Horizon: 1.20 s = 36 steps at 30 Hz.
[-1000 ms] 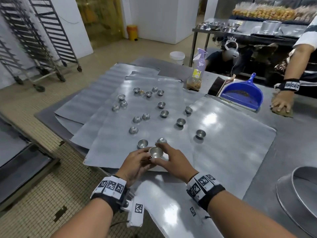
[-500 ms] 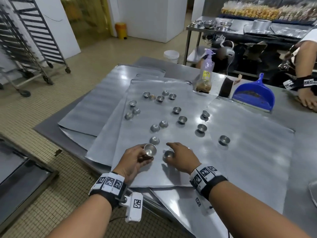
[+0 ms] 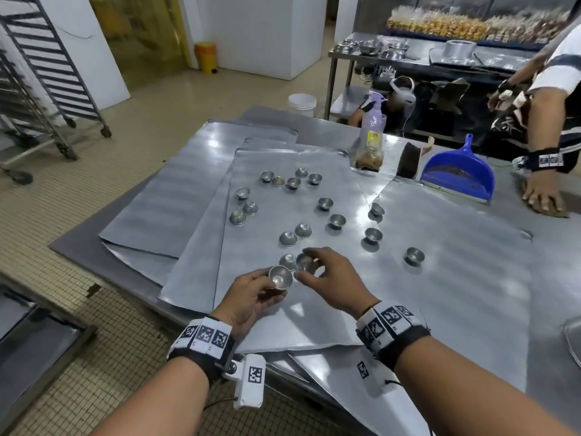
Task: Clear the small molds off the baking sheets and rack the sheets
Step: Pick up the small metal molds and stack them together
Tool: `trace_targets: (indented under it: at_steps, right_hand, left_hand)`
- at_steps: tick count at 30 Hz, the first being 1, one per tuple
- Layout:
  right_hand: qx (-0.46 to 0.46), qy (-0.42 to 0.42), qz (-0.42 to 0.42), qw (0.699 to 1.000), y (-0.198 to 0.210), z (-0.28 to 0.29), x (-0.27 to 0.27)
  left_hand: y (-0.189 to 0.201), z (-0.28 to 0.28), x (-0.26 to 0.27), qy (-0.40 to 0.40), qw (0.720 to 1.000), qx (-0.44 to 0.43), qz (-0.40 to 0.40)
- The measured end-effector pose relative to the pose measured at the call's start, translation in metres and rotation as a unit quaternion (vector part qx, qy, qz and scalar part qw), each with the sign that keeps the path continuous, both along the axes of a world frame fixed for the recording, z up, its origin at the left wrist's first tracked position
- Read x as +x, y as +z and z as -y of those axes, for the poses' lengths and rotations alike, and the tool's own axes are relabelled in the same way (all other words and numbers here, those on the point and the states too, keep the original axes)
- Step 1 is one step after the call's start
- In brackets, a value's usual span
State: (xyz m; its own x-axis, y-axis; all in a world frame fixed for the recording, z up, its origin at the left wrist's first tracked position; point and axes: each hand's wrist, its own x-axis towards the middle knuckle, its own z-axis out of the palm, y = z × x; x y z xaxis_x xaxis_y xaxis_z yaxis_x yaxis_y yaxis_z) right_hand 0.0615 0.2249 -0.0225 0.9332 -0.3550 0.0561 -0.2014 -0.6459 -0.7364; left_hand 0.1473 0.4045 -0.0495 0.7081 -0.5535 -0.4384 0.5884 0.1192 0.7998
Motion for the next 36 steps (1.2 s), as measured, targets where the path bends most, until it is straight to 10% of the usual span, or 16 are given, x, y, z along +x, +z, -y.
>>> trace_targets:
  at_steps: [21,29,36]
  right_hand:
    - [-0.046,-0.008,-0.001,0.999,-0.005,0.025,-0.021]
    - [-0.112,-0.028,-0.238,0.964,-0.038,0.08,-0.033]
    - [-0.123,-0.044,-0.225,0.965,-0.055,0.072,-0.033]
  left_hand:
    - [0.0,0.045,-0.016,0.009,0.998,-0.048,-0.041]
    - [-0.012,0.054,-0.023,-0.015,1.0,-0.002,-0.018]
    - [-0.012,0.054,-0.024,-0.035,0.999,-0.002,-0.018]
